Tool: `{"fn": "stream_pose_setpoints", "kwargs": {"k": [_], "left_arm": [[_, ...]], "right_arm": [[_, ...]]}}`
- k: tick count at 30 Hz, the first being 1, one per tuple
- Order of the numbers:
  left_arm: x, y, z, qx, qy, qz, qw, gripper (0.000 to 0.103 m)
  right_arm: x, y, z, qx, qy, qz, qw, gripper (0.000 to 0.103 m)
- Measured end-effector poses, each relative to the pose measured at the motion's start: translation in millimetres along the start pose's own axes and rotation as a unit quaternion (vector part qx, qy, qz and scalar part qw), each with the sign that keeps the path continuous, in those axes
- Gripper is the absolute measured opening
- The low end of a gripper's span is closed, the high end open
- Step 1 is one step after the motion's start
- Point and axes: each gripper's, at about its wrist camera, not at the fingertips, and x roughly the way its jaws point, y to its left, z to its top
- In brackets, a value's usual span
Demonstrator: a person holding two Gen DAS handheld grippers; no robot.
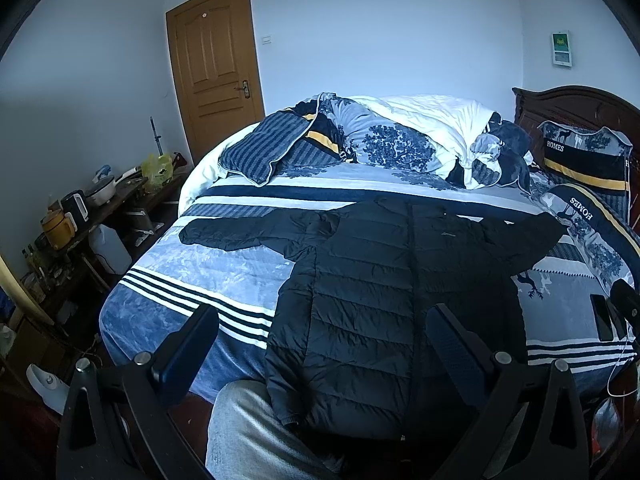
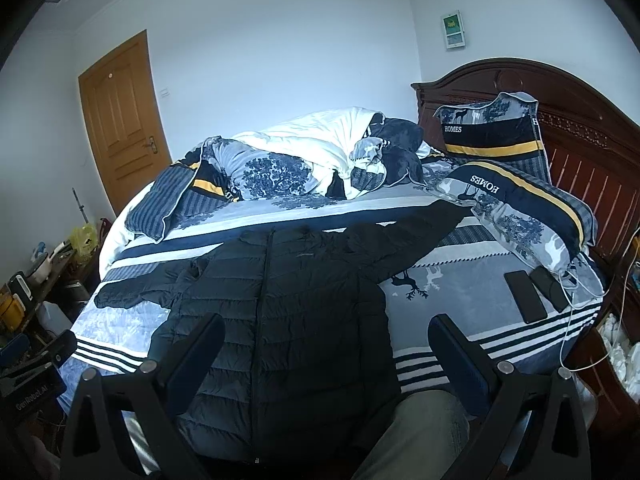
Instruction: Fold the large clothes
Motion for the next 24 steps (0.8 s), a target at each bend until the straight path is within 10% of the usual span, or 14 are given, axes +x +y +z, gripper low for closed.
{"fn": "stream_pose_setpoints", "kwargs": {"k": [24], "left_arm": [[0.4, -7.4, -0.4, 0.002, 0.001, -0.003, 1.0, 0.103]], "right_arm": [[-0.2, -1.0, 2.7, 0.0, 0.001, -0.002, 1.0, 0.103]]}}
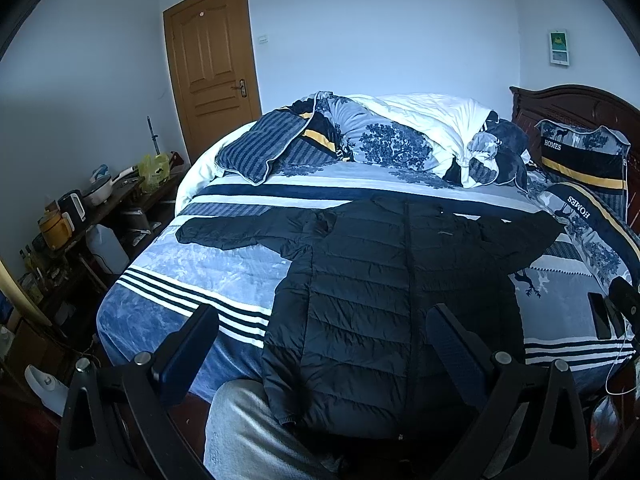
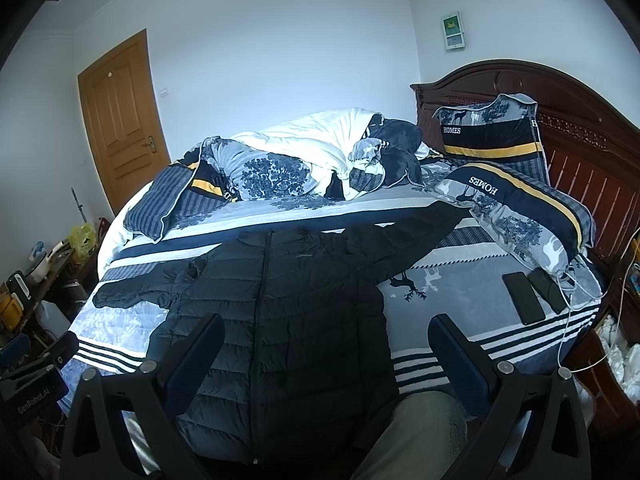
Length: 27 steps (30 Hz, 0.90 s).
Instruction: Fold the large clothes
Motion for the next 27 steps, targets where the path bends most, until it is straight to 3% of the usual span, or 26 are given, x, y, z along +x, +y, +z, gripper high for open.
{"fn": "stream_pose_setpoints", "kwargs": {"k": [27], "left_arm": [[11, 2, -5, -0.001, 0.011, -0.002, 0.9999, 0.103]], "right_arm": [[3, 1, 1, -0.004, 0.007, 0.009, 1.0, 0.103]]}}
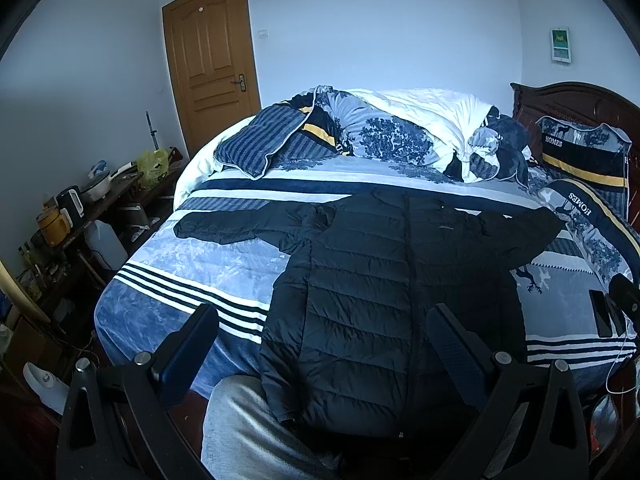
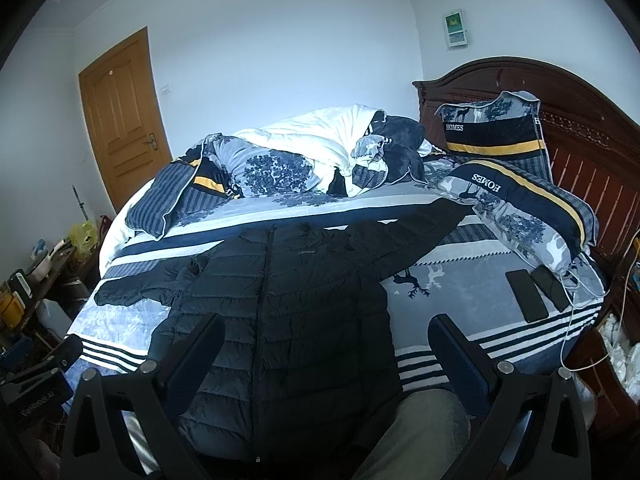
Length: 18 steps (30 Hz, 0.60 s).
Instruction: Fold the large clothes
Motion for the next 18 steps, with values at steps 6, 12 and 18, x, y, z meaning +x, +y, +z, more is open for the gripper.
{"fn": "stream_pose_setpoints", "kwargs": {"k": [6, 12, 18], "left_arm": [[23, -14, -3, -0.018, -0.002, 0.005, 0.9998, 0.103], [71, -58, 4, 0.019, -0.033, -0.028, 0.9989, 0.103], [137, -107, 28, 0.011, 0.036, -0.116, 0.9926, 0.103]], "right_arm": [[22, -14, 2, 0.018, 0.01, 0.033, 0.999, 0.103], [68, -58, 23, 0.071, 0.015, 0.107, 0.992, 0.103], [153, -132, 66, 0.098, 0.037, 0.116, 0.988, 0.103]]}}
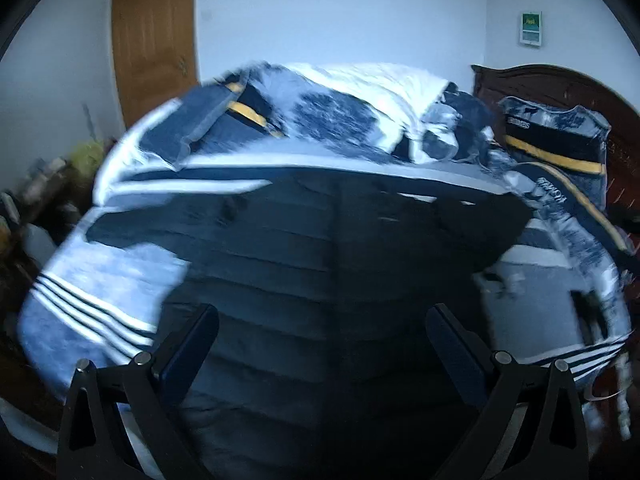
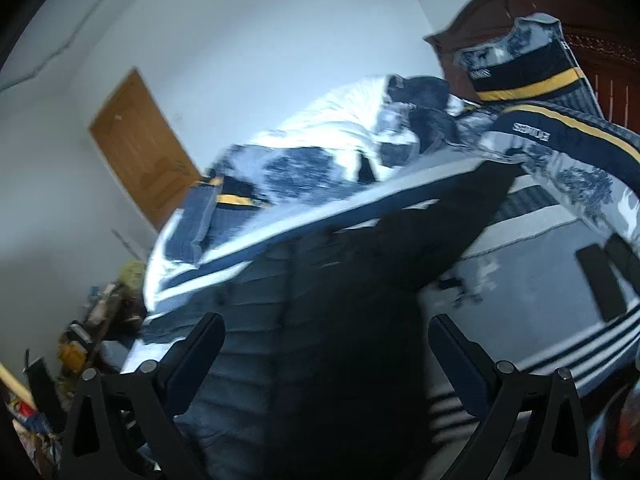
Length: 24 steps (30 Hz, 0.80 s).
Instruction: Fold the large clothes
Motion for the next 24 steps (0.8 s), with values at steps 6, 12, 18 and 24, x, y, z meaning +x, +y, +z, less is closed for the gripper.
{"fn": "stream_pose_setpoints", "kwargs": {"k": [6, 12, 18, 24], "left_arm": [[71, -46, 26, -0.001, 0.025, -0.05, 0.9984, 0.103], [139, -64, 11, 0.035, 0.056, -0.038, 0.997, 0.103], [176, -49, -6, 0.018, 0.091, -0.043, 0.9948, 0.103], [187, -34, -6, 0.01, 0.106, -0.026, 0.9939, 0.103]], "right_arm": [[109, -112, 86, 0.023, 0.071, -0.053, 0.996, 0.103], [263, -260, 138, 0.143, 0.161, -0.078, 0.973, 0.096], [360, -362, 161, 0.214, 0.141, -0.133, 0.957, 0.096], [401, -355, 174, 0.158, 0.128, -0.158, 0.966, 0.042]]}}
